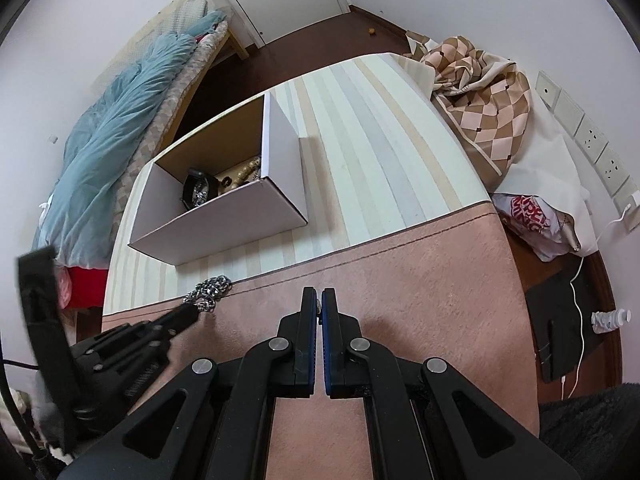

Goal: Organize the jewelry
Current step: 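Lower the left gripper onto the silver chain bracelet and close it, then carry the chain bracelet with the left gripper into the box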

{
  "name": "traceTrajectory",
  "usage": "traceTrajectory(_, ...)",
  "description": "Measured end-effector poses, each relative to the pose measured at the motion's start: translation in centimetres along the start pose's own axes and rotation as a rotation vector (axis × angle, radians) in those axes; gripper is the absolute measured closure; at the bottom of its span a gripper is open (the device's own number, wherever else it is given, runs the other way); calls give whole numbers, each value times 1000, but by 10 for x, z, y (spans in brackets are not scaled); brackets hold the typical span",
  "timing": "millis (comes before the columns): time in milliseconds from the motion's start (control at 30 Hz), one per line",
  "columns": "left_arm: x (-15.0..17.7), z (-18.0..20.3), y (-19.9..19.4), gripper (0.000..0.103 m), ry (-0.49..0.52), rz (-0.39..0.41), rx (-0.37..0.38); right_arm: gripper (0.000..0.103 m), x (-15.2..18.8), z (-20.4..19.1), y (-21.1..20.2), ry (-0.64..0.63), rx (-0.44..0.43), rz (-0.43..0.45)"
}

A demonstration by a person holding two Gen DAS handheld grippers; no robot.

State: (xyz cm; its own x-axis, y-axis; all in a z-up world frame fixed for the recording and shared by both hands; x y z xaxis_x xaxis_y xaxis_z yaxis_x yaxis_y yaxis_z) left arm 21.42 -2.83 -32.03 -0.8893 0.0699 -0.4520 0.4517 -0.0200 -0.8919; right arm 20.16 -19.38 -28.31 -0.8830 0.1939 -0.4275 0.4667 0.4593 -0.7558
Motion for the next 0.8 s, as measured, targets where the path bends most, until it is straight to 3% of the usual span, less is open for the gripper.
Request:
traceTrajectory(267, -30, -20, -44, 103, -63, 40, 81, 101, -18, -16, -12, -16, -37, 37)
traceTrajectory(367, -32, -26, -26, 96, -105, -22, 104, 101, -23, -20, -14, -24, -43, 47)
traceTrajectory(400, -29, -26, -13, 93, -87, -60, 83, 101, -24, -21, -14, -23, -45, 49)
traceTrajectory(433, -27, -25, -5, 82, -72, -76, 74, 101, -24, -21, -15, -20, -46, 50)
traceTrajectory(467, -25, -23, 7, 62, -42, -96, 62, 101, -24, -21, -15, -18, -47, 51)
traceTrajectory(500, -22, -21, 17, 55, -5, -109, 44, 101, -24, -21, -16, -15, -49, 51)
traceTrajectory(667, -14, -7, 42, 54, 152, -122, -25, 101, -22, -16, -20, -7, -44, 55)
traceTrajectory(800, -13, 9, 43, 54, 275, -59, -82, 101, -20, -7, -17, 12, -35, 47)
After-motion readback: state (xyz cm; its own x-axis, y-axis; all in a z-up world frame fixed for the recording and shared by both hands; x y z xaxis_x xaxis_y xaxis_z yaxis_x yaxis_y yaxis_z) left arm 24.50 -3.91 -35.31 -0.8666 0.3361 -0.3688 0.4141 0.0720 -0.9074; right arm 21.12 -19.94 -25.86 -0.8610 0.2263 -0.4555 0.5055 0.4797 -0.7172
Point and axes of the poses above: each gripper's, at about its wrist camera, not at the fingertips, and y roughly the way its jaws point, z to its right, x to its underside, the point moved 10 cm from there along y, roughly the way its jaws point, and after that the axes turned 13 degrees about -x, right-handed, at the moved point
